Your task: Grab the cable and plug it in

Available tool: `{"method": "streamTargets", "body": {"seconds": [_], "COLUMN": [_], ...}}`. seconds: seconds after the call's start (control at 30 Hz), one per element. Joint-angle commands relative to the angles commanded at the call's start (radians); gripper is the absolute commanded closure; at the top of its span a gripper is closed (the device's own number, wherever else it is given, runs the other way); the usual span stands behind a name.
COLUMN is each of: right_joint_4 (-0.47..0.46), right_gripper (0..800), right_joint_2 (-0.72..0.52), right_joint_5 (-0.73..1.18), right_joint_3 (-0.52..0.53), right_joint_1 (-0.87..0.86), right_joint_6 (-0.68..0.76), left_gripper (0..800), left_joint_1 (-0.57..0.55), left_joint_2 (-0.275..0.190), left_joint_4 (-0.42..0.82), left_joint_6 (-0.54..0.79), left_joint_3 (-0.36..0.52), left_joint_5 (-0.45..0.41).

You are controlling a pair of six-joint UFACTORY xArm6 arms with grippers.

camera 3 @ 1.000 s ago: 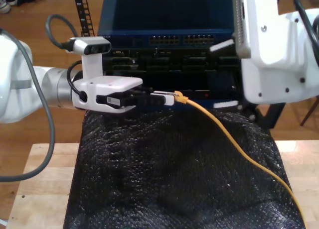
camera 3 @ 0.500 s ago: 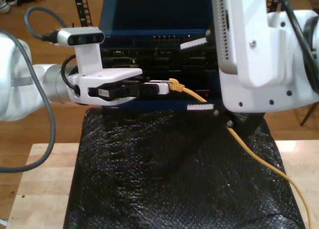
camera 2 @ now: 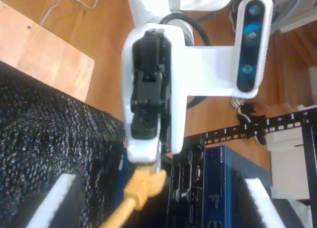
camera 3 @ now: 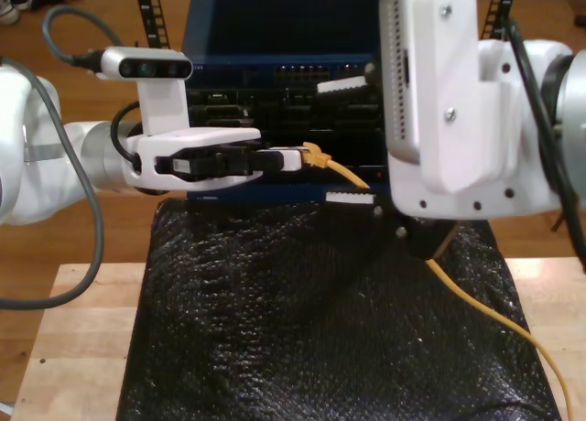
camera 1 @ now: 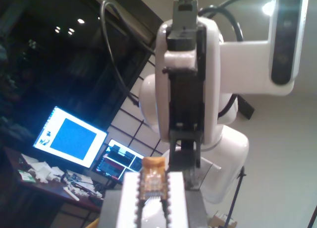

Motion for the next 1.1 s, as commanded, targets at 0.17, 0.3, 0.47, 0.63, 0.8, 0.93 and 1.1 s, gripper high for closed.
{"method": "streamTargets", "body": {"seconds": [0.17,0.3,0.47,0.63,0.8,0.93,1.1], "right_joint_4": [0.000,0.000,0.000,0.000,0.000,0.000,0.000], "right_gripper": [105,204,318,354,374,381,392], "right_joint_2": [0.003,0.003,0.006,0.008,0.012,0.014,0.017], "right_joint_5": [-0.018,-0.052,-0.066,-0.066,-0.066,-0.066,-0.066], "right_joint_3": [0.009,0.025,0.026,0.032,0.034,0.037,0.040], "right_joint_1": [0.000,0.002,0.003,0.003,0.014,0.026,0.026], "right_joint_6": [-0.002,0.000,0.003,0.005,0.005,0.005,0.005], "left_gripper": [798,798,798,797,797,795,794], "left_joint_1": [0.000,0.000,0.000,0.000,0.000,0.000,0.000], "left_joint_2": [0.003,0.003,0.005,0.008,0.014,0.017,0.017], "left_joint_4": [0.000,0.000,0.000,0.000,0.000,0.000,0.000], "left_joint_6": [-0.002,-0.002,-0.026,-0.044,-0.081,-0.104,-0.124], "left_joint_3": [0.000,0.000,0.005,0.005,0.003,0.003,0.003], "left_joint_5": [0.017,0.028,0.029,0.029,0.029,0.029,0.031]}}
